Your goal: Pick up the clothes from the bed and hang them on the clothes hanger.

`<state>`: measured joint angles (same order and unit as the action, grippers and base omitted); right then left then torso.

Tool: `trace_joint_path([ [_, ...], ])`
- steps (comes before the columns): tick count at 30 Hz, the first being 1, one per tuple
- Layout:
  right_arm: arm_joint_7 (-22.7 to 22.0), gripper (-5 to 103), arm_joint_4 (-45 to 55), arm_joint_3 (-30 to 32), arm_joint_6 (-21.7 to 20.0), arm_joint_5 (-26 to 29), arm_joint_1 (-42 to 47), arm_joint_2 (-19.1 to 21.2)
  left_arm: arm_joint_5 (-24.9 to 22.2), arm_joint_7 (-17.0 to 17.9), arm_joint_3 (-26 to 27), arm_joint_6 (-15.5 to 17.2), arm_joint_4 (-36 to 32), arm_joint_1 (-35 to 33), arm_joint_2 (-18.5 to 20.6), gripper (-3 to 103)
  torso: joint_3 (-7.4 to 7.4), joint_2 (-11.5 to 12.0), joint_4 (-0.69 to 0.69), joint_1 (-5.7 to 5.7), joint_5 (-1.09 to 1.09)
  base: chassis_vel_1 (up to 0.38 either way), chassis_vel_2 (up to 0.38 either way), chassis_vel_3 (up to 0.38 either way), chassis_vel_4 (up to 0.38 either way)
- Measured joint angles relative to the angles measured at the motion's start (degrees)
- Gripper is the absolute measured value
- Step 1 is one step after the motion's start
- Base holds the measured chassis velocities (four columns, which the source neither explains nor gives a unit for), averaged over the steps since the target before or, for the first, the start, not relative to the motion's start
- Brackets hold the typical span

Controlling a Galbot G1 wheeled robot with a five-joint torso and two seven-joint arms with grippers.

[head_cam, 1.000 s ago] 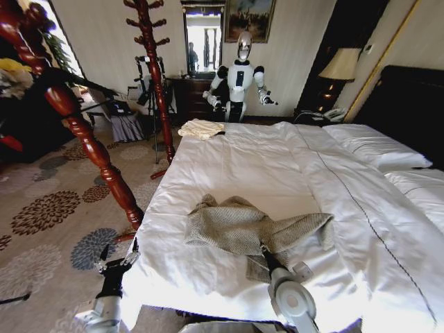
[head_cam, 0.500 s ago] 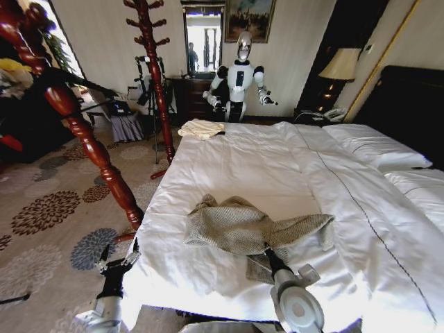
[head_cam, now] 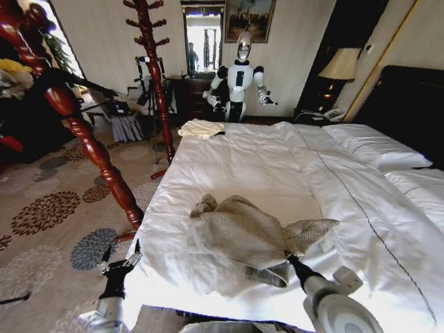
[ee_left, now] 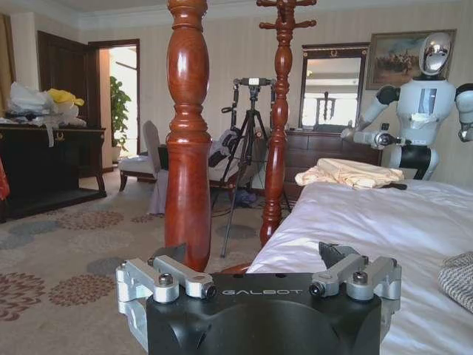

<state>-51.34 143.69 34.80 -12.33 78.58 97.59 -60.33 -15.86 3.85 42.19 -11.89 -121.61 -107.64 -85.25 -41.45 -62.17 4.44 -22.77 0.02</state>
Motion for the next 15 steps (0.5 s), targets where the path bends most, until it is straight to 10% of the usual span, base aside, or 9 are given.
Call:
trace_joint_path([
  [15,17.0,2,-19.0,-15.8,2.2,0.0,-27.6,3.6,1.1,0.1,0.8,0.0,2.8,0.4,-0.8,100,0.0,0.0,0.03,0.0,-0.03,0.0,0.0,0.0,0.0],
])
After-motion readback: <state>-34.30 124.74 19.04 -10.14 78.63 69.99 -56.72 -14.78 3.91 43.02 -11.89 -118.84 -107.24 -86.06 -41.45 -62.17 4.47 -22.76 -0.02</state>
